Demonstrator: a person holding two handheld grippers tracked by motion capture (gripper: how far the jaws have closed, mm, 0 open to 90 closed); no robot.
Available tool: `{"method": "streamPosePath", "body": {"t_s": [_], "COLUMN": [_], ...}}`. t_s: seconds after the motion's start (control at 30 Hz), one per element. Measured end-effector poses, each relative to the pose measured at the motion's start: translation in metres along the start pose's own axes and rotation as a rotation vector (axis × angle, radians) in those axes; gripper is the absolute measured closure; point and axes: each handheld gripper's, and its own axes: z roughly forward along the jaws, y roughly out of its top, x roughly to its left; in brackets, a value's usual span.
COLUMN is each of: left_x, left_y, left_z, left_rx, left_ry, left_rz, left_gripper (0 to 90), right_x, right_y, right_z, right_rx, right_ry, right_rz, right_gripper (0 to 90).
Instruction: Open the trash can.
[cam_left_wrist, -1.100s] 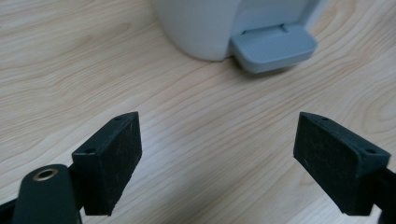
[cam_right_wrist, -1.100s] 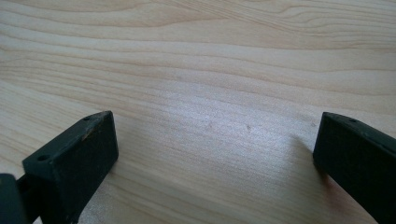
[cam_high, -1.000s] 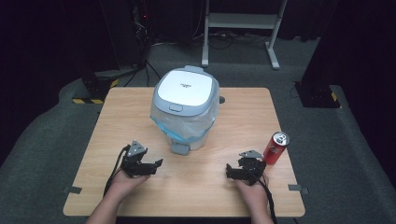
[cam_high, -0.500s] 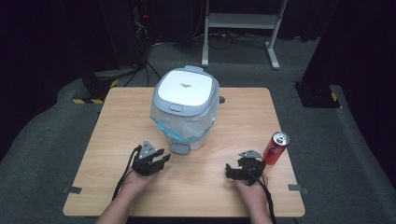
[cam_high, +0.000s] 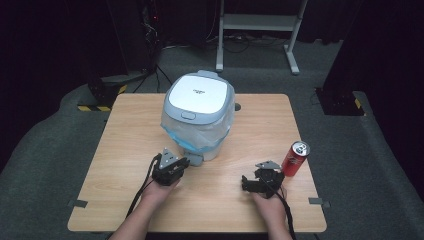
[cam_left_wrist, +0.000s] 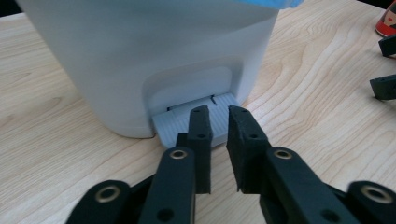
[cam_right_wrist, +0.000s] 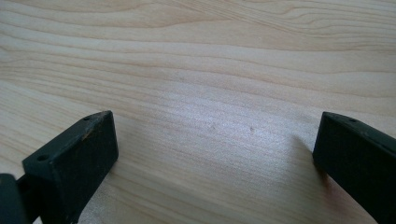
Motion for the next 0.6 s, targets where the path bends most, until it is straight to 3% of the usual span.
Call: {"method": "streamPosePath", "body": {"t_s": [0.3,0.6], "left_x": [-0.0031,-0.0059], "left_y": [0.0075,0.011], "left_z": [0.0075,0.008], "left_rx": [-0.029,-0.017], "left_ry": [-0.005,0.012], "left_rz": [-0.001,0.01], "left_gripper": [85.9,88.4], "right_x": [0.0,0.001], "right_y": [0.0,0.0001], "right_z": [0.0,0.0001], "right_rx": [0.0,0.0], "right_ry": [0.0,-0.008], "right_rz": [0.0,0.007], "right_gripper": [0.0,0.0]}}
